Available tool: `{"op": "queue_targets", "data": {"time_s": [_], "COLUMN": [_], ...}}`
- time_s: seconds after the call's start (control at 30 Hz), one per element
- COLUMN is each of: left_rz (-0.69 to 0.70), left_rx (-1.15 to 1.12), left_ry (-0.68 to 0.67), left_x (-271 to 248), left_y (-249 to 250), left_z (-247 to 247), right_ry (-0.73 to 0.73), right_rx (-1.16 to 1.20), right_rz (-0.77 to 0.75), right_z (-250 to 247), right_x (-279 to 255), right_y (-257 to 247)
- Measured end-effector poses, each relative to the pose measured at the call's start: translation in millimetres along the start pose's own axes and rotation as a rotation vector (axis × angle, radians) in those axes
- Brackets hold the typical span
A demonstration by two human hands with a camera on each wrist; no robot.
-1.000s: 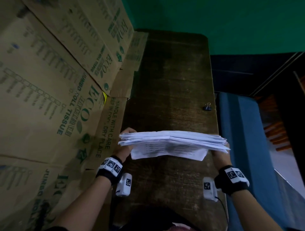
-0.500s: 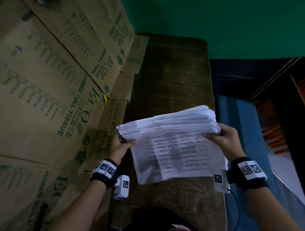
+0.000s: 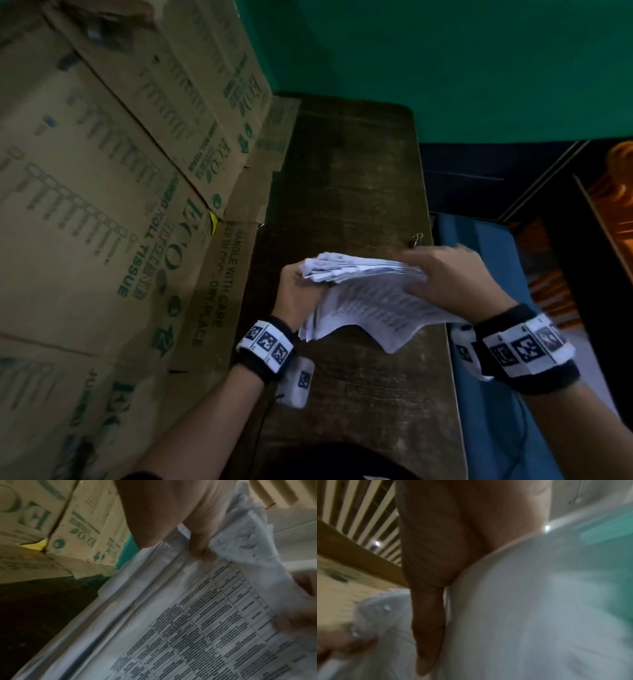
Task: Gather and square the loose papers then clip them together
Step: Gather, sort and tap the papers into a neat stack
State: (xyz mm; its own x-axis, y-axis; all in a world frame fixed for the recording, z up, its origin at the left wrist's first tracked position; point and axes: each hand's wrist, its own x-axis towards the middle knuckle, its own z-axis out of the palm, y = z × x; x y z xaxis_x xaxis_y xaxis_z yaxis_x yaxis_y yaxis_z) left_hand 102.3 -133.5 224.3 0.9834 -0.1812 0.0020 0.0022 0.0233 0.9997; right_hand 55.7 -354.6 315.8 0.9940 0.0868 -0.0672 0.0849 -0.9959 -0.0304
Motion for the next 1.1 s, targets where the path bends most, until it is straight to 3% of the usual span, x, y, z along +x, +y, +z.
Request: {"op": "queue_targets", "data": {"time_s": [0.07,0.1,0.17,0.27,0.37,0.5,0.6,0.67,0.73,0.87,0.93,1.0,1.1], "left_rz": [-0.005,-0.011,0.003,0.020,0.047,0.063,0.102,0.071,0.077,0.089,-0.014,-0.108,0.001], "left_rx": [-0.041,-0.033,-0.022,-0.050,-0.002,0.092,0.119,0.168,0.201,0.149,0.176,0.145,0.060], "left_ry": [0.047,0.038,0.028,0.120,0.079,-0.032,-0.047,-0.131,-0.174,-0.081,-0.104,-0.013,0.165], "left_x": [-0.6,-1.4,-2.4,-1.1,-11.9,-20.8,-18.9,-20.4,-20.8,-14.5,-13.4,-14.2,-12.8], "left_y": [-2.7,-3.2,-3.6,-7.1,-10.4,-17.6,-25.3,-26.3,-24.1,-28.7,-32.6,-29.5,-10.8], "left_z": [-9.7,-12.2,-14.3,-23.8,-31.2,-35.8,-42.8,-35.5,-28.1,-35.1,-28.5,-16.6,-8.5], "right_ry": [-0.049,-0.013,0.142,0.482,0.533,0.429,0.384,0.344,0.272,0.366,0.333,0.350,0.593], "right_rx": [-0.022,0.104,0.559,1.166,1.413,1.535,1.488,1.377,1.413,1.502,1.560,1.478,1.441], "right_rz": [0.137,0.195,0.238,0.218,0.266,0.297,0.367,0.393,0.420,0.416,0.524,0.577,0.464], "right_z": [8.6,13.5,27.9,37.0,60.9,93.4,99.5,105.7,104.7,103.6,117.0,117.1,103.0], "right_x": [-8.9,-12.7,-20.2,-33.3,-41.9,-49.9,-55.2,-49.2,-43.6,-45.6,-42.4,-37.5,-27.6], "right_y": [19.2,26.3,37.0,31.1,22.0,26.8,32.9,29.7,21.7,14.6,13.8,3.9,-5.7]}}
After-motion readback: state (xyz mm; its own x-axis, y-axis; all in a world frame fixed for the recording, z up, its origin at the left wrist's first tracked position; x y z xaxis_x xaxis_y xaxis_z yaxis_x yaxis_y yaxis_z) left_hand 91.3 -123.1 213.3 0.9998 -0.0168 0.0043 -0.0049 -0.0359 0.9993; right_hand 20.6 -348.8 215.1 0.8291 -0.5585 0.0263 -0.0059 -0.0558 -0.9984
